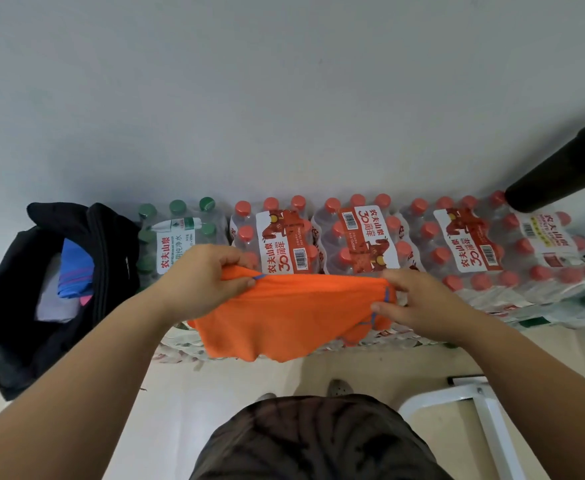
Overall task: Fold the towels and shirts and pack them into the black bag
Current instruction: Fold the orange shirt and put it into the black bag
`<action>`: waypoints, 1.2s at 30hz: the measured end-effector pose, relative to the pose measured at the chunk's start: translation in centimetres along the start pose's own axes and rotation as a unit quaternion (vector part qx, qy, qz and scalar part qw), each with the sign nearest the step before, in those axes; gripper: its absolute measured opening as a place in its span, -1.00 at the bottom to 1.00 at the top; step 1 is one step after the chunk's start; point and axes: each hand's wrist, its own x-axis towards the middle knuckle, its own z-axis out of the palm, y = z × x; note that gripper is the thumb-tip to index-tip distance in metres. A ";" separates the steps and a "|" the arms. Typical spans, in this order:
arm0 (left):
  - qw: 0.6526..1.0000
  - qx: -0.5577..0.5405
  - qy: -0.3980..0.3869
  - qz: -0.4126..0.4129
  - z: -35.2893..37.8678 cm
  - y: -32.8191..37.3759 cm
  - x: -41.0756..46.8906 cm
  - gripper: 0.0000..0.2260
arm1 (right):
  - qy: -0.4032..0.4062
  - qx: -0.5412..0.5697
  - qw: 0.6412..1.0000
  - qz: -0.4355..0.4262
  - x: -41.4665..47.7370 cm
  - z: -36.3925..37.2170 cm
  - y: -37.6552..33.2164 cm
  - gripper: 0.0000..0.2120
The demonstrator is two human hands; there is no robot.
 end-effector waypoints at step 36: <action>0.993 0.033 0.089 -0.072 0.1 -4.9 -0.1 -0.70 | 0.137 0.141 0.974 0.111 -1.5 -0.7 -3.1 -0.77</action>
